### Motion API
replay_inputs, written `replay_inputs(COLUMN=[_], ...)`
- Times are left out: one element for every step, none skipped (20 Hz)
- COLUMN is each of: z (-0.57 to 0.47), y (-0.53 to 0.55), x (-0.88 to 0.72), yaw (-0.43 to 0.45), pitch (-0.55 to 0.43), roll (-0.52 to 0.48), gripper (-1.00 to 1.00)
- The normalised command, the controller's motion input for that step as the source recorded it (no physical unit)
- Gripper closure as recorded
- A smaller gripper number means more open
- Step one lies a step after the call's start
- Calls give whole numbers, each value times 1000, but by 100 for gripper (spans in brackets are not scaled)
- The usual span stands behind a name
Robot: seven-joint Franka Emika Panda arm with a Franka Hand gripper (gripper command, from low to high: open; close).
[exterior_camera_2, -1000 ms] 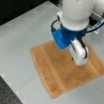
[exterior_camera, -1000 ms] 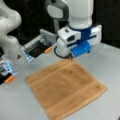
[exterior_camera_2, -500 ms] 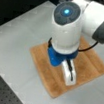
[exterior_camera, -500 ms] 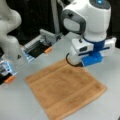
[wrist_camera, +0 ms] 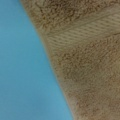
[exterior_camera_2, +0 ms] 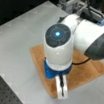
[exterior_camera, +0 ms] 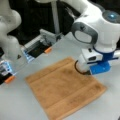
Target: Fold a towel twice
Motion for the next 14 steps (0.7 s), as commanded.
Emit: replay_inputs(z=[-85, -129, -175, -185, -185, -190, -167, -146, -129, -115, -108, -95, -94, -105], y=[156, 157, 151, 142, 136, 125, 118, 109, 96, 87, 78, 75, 70, 62], x=[307, 319, 334, 337, 336, 329, 317, 310, 294, 277, 273, 270, 272, 284], yaw=[-117, -142, -140, -126, -107, -104, -92, -79, -70, -59, -58, -53, -34, -19], pitch=[32, 24, 15, 19, 28, 24, 31, 33, 45, 53, 54, 56, 58, 54], roll=[-345, -363, -361, -351, -338, -333, -321, -309, -297, -277, -267, -261, -251, -247], gripper=[-100, -100, -100, -100, -100, -100, -100, -100, -100, -100, -100, -100, -100, -100])
